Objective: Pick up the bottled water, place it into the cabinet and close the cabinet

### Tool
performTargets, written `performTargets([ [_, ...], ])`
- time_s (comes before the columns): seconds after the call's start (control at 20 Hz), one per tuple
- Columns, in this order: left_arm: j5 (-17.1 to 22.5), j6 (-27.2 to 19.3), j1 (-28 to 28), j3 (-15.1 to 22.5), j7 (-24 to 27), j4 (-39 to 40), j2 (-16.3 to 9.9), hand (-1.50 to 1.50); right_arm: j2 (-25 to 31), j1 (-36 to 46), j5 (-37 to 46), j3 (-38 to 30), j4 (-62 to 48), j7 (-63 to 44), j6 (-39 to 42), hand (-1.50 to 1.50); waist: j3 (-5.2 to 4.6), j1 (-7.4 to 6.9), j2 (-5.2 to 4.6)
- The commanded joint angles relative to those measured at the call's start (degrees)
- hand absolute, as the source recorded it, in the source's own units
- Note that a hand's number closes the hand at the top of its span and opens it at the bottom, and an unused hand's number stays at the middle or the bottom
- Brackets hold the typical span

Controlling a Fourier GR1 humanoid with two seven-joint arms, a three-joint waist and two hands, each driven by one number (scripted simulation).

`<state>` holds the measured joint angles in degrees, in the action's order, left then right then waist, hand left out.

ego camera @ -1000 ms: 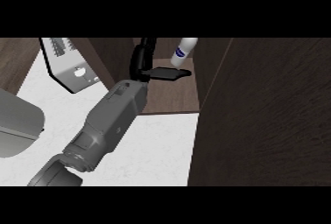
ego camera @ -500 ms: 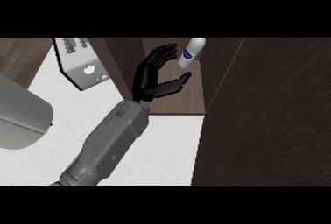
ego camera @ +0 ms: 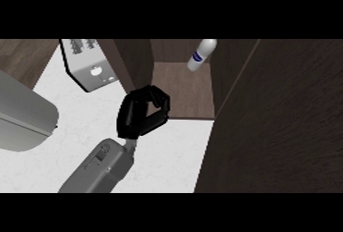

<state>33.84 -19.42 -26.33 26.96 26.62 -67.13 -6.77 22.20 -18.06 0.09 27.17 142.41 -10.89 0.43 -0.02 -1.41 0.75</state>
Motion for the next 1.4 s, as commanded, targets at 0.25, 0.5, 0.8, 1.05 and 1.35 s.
performTargets([
  [0.25, -2.63, -0.79, 20.35, 2.93, -0.01, -22.07, -8.96, 1.5, -4.75, 7.09, 2.28, 13.06, 5.5, -16.68, -1.84, 1.5, -0.09, 0.16, -0.45],
  [0.5, -1.68, 1.54, 29.94, 0.74, 0.84, -30.37, -14.5, 1.5, -9.39, 12.07, 7.17, 20.79, 2.02, -19.34, -3.68, 1.5, -0.1, 0.44, -0.4],
  [0.8, 0.18, 2.59, 34.49, -2.62, 0.22, -35.71, -16.48, 1.5, -15.92, 21.44, 5.8, 23.21, -0.49, -27.6, -3.44, 1.5, -0.13, 0.14, -0.48],
  [1.05, 1.11, 6.04, 39.37, -5.97, 3.5, -37.02, -19.12, 1.5, -21.9, 29.93, 13.98, 31.04, -12.36, -25.36, -6.23, 1.5, -0.11, 0.22, -0.39],
  [1.35, 4.51, 9.95, 41.94, -10.02, 2.46, -38.34, -22.17, 1.5, -21.75, 42.81, 12.99, 24.86, -18.81, -26.09, -16.66, 1.5, -0.18, -0.69, -0.7],
])
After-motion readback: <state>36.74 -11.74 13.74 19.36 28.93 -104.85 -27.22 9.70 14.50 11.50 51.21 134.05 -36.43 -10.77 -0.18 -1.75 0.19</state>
